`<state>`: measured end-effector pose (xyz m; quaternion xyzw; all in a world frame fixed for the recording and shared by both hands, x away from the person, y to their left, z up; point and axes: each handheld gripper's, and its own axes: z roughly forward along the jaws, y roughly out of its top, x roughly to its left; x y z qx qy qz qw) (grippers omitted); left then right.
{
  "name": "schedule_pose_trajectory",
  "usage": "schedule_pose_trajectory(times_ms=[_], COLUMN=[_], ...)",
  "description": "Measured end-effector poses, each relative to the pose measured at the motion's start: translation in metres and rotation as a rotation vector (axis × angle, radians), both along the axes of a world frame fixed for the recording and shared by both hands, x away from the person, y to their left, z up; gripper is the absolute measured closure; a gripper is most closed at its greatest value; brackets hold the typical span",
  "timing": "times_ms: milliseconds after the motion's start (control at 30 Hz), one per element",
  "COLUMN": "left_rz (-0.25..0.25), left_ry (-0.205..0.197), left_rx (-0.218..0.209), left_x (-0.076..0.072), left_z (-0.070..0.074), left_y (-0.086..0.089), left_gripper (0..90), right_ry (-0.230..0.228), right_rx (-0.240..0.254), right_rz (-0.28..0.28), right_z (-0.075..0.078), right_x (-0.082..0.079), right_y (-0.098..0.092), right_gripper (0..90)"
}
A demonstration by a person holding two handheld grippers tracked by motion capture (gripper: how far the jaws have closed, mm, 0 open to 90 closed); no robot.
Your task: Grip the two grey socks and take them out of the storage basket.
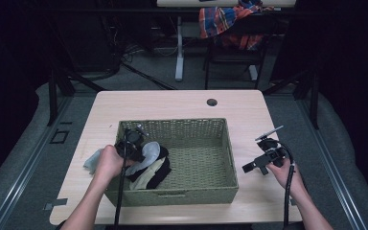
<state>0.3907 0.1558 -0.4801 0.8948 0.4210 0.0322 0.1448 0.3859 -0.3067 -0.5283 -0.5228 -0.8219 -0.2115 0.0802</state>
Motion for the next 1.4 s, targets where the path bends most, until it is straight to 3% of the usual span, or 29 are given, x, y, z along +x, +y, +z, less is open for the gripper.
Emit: schedule_pose_trajectory(times_ms=[467, 567, 633, 800, 1067, 1200, 1233, 1400], left_rz=[-0.002, 0.002, 0.004, 0.012, 0.038, 0.041, 0.046, 0.064], left_ry=[-0.111, -0.126, -0.130, -0.153, -0.195, -0.203, -0.209, -0.223], left_rx=[-0.077, -0.089, -0.092, -0.101, -0.124, -0.127, -0.129, -0.134], left_x=[-0.014, -0.016, -0.016, -0.018, -0.022, -0.023, -0.024, -0.027], left_z=[0.041, 0.048, 0.053, 0.063, 0.077, 0.082, 0.084, 0.090], left_y=[0.009, 0.012, 0.014, 0.020, 0.032, 0.035, 0.038, 0.045], left_gripper=[85.4, 85.4, 85.4, 85.5, 85.6, 85.6, 85.6, 85.6], right_ry=[-0.001, -0.002, -0.017, -0.008, -0.014, 0.001, -0.005, 0.000], right_rx=[-0.003, -0.005, 0.003, -0.010, 0.009, -0.001, 0.010, -0.007], right_rz=[-0.001, 0.003, -0.025, 0.004, -0.019, 0.000, -0.022, 0.001], right_z=[0.000, 0.000, 0.000, 0.002, -0.001, -0.001, -0.002, 0.000], right_x=[0.000, 0.000, -0.002, -0.001, -0.002, 0.000, -0.001, 0.000], right_y=[0.001, 0.002, 0.004, 0.002, 0.003, 0.002, 0.004, 0.003], right_gripper=[6.0, 6.0, 6.0, 6.0, 6.0, 6.0, 6.0, 6.0])
